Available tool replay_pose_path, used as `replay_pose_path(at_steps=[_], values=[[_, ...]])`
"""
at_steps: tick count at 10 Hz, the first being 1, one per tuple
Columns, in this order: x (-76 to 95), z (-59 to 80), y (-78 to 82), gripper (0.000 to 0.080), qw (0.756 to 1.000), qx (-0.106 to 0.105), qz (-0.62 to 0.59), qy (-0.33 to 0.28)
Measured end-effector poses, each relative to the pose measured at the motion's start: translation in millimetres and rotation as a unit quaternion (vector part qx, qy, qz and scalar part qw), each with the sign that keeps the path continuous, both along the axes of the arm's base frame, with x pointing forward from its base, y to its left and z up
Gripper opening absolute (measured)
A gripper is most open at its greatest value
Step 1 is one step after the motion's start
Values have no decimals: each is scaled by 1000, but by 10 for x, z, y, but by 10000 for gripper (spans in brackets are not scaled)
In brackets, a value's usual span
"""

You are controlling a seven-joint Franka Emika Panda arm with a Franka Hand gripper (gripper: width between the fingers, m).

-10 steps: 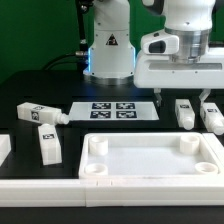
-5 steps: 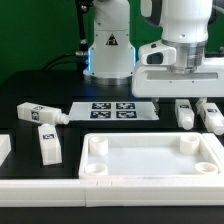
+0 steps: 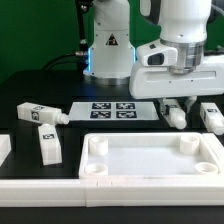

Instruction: Assemble desk

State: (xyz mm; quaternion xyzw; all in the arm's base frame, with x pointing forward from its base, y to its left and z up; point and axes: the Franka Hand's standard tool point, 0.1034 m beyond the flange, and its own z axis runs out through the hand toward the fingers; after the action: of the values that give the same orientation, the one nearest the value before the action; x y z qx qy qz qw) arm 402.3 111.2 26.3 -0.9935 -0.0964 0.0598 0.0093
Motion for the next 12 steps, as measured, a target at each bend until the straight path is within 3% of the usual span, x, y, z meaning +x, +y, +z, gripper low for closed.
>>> replay_pose_path(at_steps=[2, 3, 6, 7, 9, 11, 12], values=[[261, 192, -120, 281, 987, 20, 159, -15], [220, 161, -61, 281, 972, 23, 232, -24], [189, 136, -84, 281, 946, 31, 321, -22], [187, 132, -76, 281, 929, 32, 368, -23], [184, 148, -51, 281, 841, 38, 539, -38], [172, 125, -84, 282, 801, 40, 596, -36], [172, 123, -91, 282, 796, 40, 604, -35]])
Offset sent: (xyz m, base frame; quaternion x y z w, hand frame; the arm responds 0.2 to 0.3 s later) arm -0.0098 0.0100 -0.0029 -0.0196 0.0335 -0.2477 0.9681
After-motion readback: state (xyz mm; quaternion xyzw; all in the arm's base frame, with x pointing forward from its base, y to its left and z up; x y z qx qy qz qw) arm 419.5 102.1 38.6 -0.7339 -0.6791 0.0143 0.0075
